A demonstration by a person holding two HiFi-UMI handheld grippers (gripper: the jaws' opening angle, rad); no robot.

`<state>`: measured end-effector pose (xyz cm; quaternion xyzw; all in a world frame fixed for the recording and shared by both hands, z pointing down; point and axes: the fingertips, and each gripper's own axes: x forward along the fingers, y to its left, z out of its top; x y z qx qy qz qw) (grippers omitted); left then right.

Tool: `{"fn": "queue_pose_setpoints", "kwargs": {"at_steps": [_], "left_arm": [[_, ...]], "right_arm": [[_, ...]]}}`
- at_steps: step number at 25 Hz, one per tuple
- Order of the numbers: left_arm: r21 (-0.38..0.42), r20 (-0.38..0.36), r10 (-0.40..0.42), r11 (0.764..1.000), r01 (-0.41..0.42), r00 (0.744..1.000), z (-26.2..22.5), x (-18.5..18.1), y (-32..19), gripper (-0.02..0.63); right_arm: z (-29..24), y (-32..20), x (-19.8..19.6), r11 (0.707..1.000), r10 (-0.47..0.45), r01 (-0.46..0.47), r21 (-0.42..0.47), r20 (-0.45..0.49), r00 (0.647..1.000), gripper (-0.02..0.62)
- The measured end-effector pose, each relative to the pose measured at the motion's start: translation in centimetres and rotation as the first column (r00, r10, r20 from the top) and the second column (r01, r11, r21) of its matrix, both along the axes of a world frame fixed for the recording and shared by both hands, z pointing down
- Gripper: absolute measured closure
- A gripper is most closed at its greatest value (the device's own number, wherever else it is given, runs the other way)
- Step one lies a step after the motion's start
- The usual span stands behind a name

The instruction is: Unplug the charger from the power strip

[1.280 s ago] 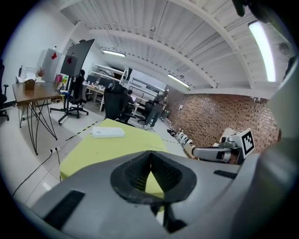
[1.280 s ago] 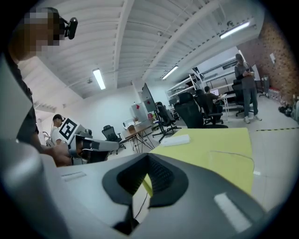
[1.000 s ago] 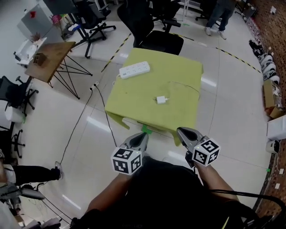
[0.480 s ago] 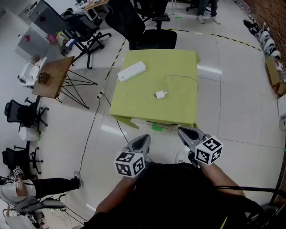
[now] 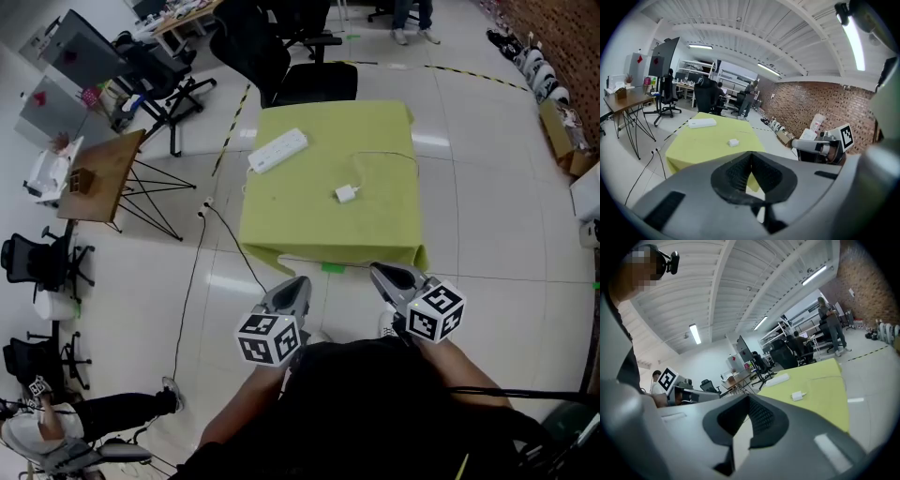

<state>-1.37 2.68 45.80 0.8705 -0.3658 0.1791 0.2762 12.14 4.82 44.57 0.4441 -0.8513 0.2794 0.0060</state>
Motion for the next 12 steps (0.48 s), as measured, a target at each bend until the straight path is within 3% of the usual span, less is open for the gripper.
{"fn": "queue_pose_setpoints", "kwargs": {"at_steps": [12], "left_arm": [[0.002, -0.046, -0.038, 0.999, 0.038, 0.998, 0.2, -5.5, -1.0, 0.601]], "right_arm": [[-0.3, 0.3, -5.3, 1.0, -0.02, 0.019, -0.024, -0.062, 0.998, 0.594]]}}
